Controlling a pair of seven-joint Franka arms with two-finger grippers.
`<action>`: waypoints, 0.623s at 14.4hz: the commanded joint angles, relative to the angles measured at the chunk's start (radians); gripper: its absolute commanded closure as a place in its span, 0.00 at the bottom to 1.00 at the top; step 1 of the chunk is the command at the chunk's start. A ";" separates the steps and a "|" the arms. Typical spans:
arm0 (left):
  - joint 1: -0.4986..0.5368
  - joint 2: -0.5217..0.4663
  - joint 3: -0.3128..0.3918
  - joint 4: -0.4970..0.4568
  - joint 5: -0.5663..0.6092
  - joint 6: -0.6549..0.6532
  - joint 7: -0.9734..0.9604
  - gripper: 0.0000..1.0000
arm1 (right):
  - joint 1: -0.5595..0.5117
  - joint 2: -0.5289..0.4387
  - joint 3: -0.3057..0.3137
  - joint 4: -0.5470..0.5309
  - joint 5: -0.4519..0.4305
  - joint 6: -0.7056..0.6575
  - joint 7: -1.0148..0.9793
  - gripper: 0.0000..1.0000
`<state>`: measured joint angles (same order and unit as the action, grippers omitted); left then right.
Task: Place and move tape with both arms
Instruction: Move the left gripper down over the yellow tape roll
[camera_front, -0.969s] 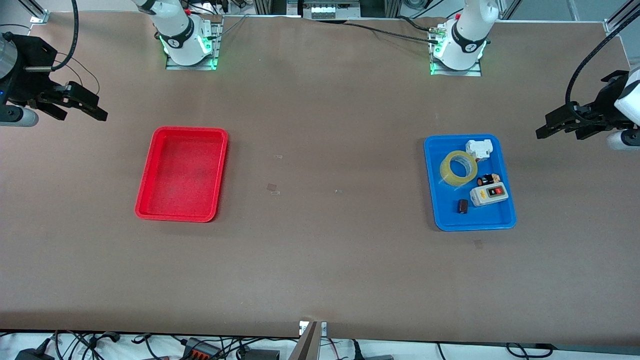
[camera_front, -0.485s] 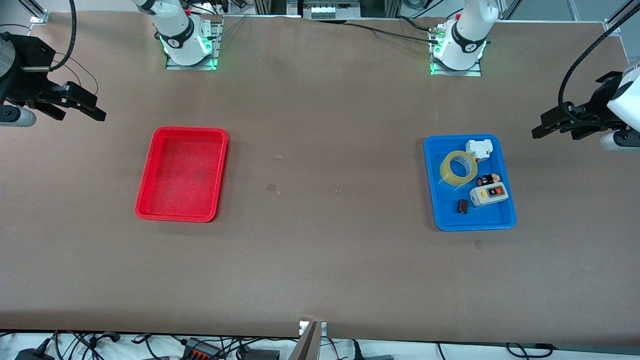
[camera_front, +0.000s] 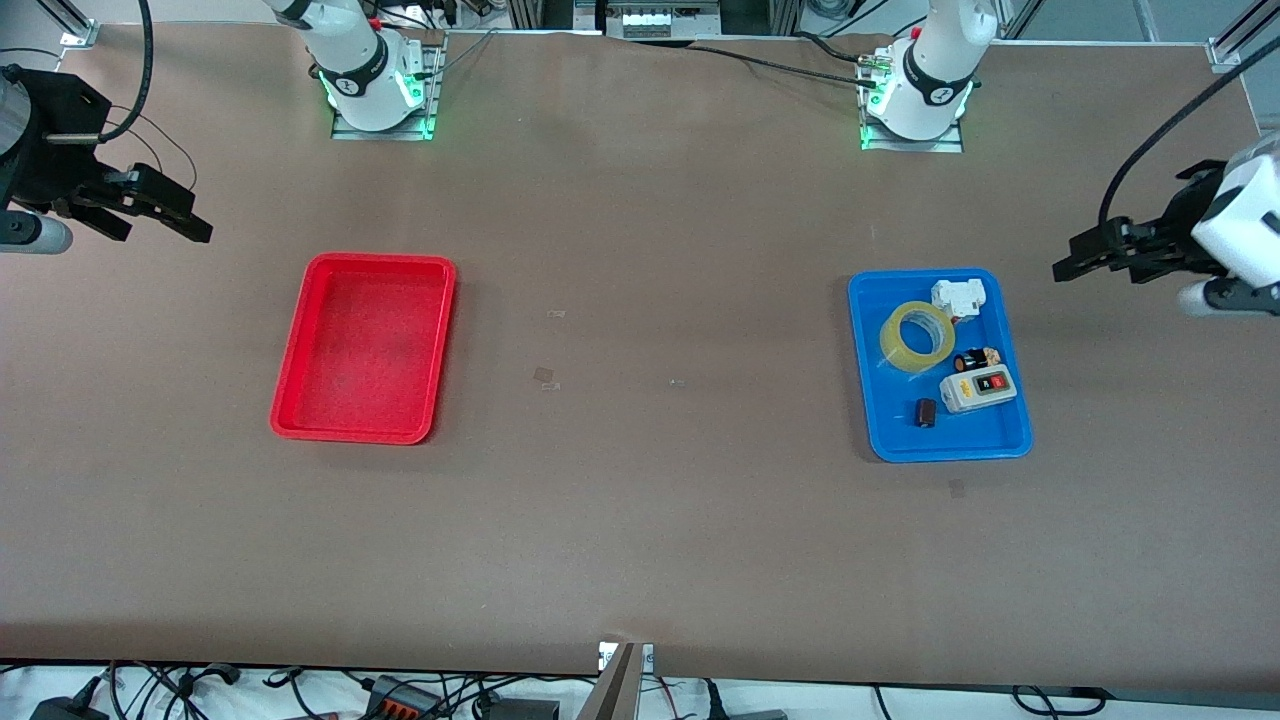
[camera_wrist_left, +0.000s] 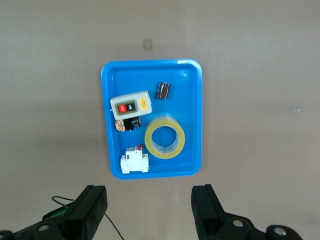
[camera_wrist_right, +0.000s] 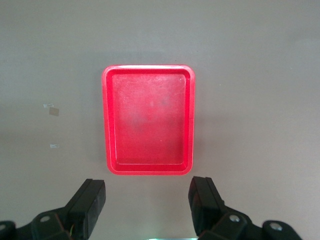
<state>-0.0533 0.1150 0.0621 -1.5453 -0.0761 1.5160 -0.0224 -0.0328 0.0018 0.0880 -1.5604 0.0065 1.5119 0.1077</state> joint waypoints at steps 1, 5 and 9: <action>-0.005 0.018 -0.005 -0.123 0.010 0.118 -0.013 0.00 | -0.012 -0.003 0.012 0.008 0.015 -0.010 -0.006 0.02; -0.005 -0.014 -0.022 -0.402 0.013 0.431 -0.005 0.00 | -0.010 -0.003 0.012 0.006 0.015 -0.010 -0.006 0.02; -0.005 -0.023 -0.038 -0.629 0.015 0.694 -0.004 0.00 | -0.010 -0.003 0.012 0.008 0.015 -0.010 -0.006 0.02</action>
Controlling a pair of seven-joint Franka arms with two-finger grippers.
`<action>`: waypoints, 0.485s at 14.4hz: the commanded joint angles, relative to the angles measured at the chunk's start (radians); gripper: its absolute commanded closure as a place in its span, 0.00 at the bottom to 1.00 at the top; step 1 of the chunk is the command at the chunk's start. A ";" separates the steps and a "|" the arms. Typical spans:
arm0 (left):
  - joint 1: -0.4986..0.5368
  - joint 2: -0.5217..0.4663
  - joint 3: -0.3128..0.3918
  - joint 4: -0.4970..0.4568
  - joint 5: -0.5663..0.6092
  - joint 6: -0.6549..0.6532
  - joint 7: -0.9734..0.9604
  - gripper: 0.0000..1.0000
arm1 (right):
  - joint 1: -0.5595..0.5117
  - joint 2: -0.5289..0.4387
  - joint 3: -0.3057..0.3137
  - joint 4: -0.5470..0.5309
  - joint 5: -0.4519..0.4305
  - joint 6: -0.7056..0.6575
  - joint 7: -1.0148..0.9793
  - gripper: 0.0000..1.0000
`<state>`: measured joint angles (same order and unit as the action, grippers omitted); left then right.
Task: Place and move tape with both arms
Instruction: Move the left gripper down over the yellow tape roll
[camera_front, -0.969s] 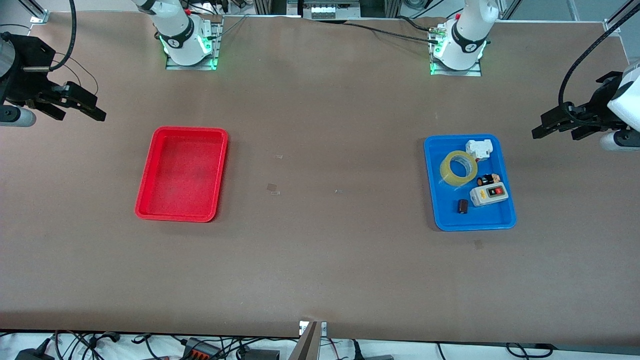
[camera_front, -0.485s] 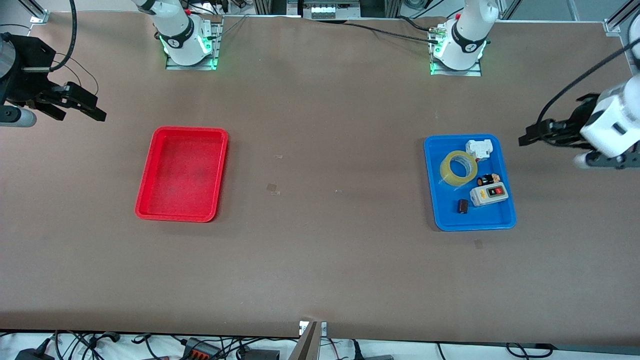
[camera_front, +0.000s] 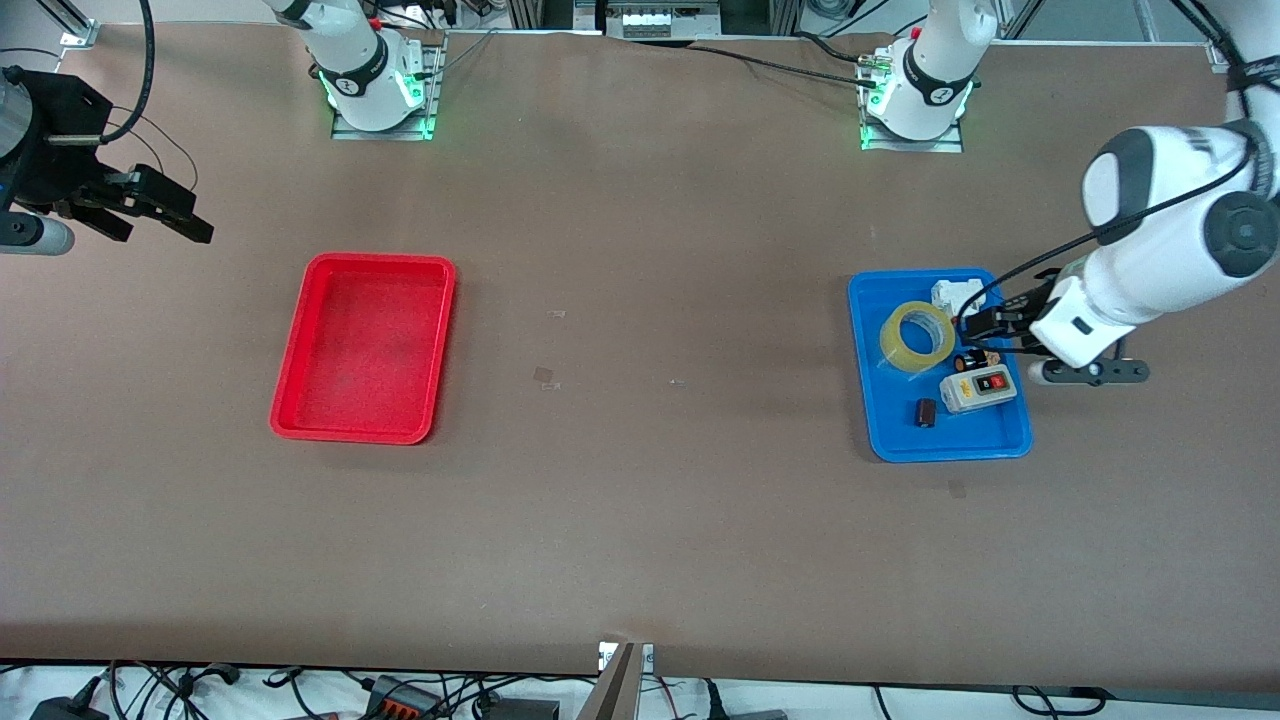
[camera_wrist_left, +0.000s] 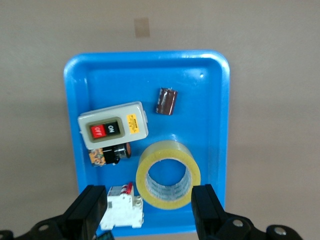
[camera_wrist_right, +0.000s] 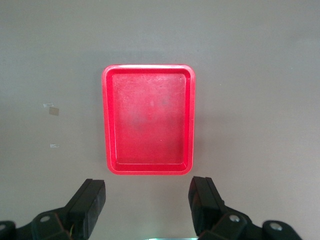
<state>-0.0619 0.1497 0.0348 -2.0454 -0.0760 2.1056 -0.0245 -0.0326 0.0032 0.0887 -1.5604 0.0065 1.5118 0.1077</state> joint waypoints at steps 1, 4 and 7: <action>0.004 -0.055 -0.010 -0.181 0.015 0.188 -0.002 0.00 | -0.010 -0.005 0.011 0.007 0.015 -0.010 -0.006 0.02; 0.011 -0.024 -0.012 -0.245 0.015 0.301 -0.002 0.00 | -0.010 -0.005 0.011 0.006 0.015 -0.012 -0.006 0.02; 0.011 0.025 -0.012 -0.246 0.015 0.317 0.002 0.00 | -0.012 -0.005 0.011 0.006 0.013 -0.013 -0.006 0.02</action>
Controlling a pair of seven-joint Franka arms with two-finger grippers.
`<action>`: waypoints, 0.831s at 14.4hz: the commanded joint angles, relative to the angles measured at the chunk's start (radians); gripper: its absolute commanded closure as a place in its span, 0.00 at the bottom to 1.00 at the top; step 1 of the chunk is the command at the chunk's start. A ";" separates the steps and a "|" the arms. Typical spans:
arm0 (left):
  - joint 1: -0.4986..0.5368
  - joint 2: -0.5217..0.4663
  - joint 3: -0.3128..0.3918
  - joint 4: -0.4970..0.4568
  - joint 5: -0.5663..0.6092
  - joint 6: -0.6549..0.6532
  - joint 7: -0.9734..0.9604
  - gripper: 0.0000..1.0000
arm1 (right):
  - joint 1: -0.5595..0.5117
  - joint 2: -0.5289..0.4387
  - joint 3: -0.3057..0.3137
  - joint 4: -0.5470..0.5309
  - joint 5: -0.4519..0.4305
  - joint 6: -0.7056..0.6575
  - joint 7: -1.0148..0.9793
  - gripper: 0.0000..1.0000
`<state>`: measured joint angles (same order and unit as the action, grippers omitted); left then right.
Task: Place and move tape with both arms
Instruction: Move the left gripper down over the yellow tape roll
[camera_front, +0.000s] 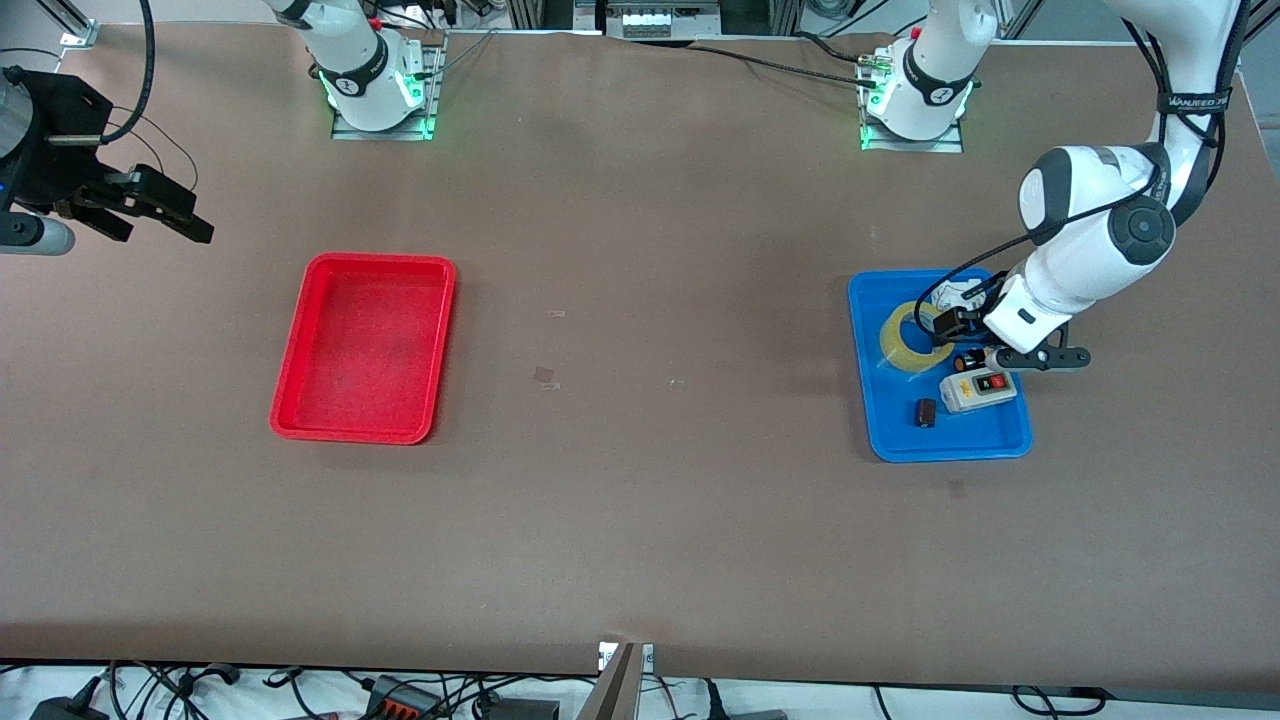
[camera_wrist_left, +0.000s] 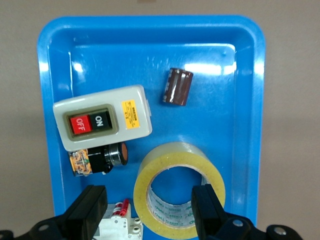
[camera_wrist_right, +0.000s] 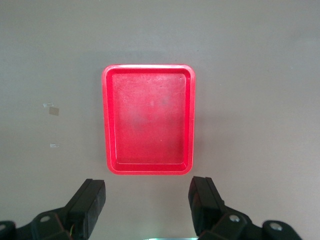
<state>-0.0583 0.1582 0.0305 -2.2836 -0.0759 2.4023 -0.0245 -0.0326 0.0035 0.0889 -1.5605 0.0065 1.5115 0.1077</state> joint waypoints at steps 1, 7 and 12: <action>0.000 0.032 -0.007 -0.008 0.015 0.018 0.002 0.00 | -0.012 -0.005 0.011 0.007 0.015 -0.013 -0.006 0.02; -0.002 0.070 -0.006 -0.008 0.015 0.012 0.003 0.00 | -0.012 -0.005 0.011 0.007 0.015 -0.016 -0.006 0.02; 0.002 0.119 -0.006 -0.008 0.015 0.014 0.005 0.00 | -0.012 -0.007 0.011 0.007 0.015 -0.016 -0.006 0.02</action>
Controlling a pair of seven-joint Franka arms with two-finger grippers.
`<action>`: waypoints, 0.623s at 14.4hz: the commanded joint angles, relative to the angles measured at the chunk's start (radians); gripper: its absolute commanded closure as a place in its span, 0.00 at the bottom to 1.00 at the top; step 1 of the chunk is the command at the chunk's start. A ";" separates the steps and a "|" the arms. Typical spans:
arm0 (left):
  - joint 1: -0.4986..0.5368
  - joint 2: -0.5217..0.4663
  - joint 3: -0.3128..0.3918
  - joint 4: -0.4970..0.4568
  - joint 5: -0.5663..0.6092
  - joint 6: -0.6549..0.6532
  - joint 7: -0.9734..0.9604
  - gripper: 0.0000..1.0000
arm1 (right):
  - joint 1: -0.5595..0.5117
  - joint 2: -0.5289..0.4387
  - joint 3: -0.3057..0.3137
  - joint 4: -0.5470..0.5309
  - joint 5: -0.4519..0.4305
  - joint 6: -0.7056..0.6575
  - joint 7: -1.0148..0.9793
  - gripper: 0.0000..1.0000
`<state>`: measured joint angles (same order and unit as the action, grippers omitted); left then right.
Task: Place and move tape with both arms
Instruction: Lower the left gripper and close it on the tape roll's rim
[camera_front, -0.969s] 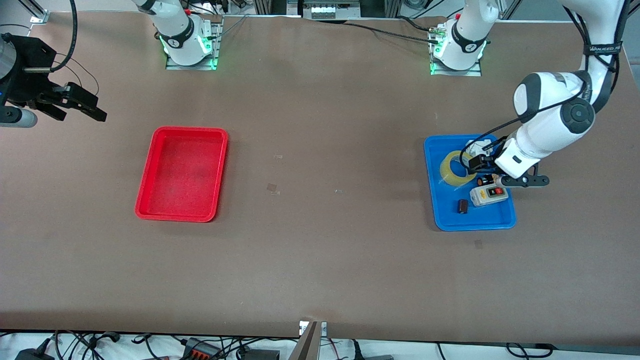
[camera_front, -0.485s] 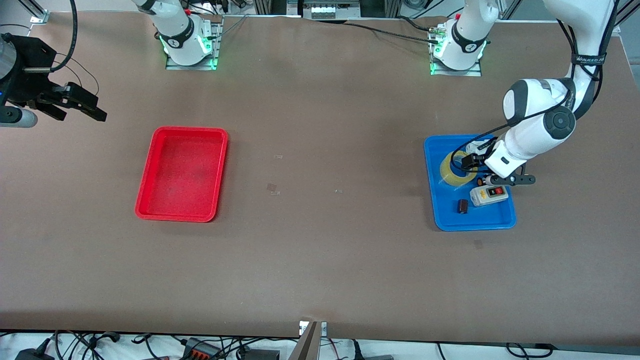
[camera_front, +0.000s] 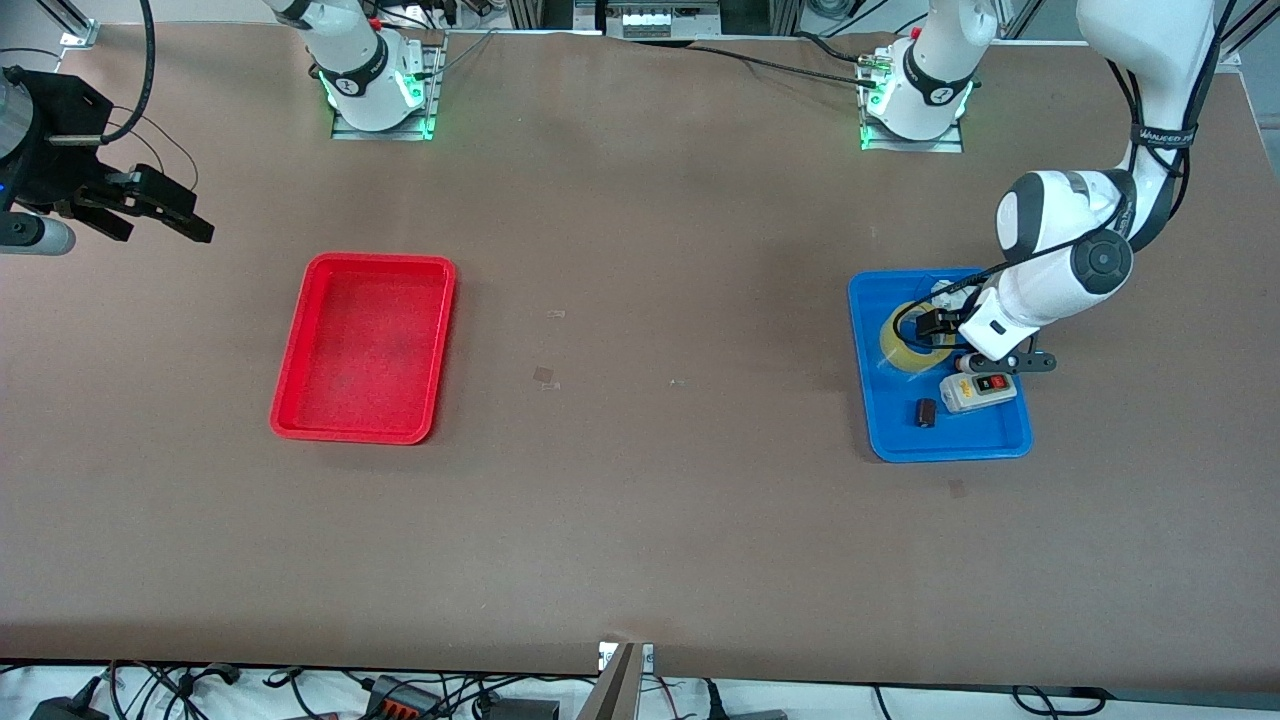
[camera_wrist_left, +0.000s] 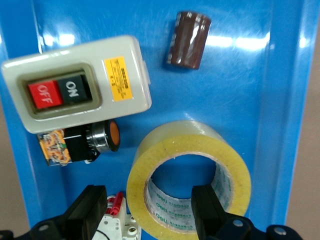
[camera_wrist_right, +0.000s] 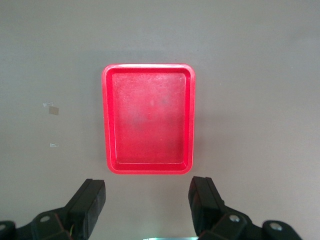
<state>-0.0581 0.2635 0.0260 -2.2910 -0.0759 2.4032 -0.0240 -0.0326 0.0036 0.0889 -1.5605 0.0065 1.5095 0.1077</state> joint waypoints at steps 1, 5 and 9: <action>0.001 0.020 -0.001 -0.001 0.015 0.013 0.004 0.00 | -0.012 -0.007 0.011 0.007 0.015 -0.014 -0.006 0.02; 0.001 0.040 -0.001 -0.001 0.015 0.017 0.004 0.06 | -0.015 -0.007 0.009 0.007 0.015 -0.015 -0.013 0.02; 0.001 0.049 -0.001 0.001 0.015 0.025 0.004 0.25 | -0.013 -0.007 0.009 0.007 0.015 -0.015 -0.013 0.02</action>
<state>-0.0582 0.3098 0.0260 -2.2909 -0.0759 2.4118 -0.0237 -0.0328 0.0036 0.0889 -1.5605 0.0065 1.5084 0.1077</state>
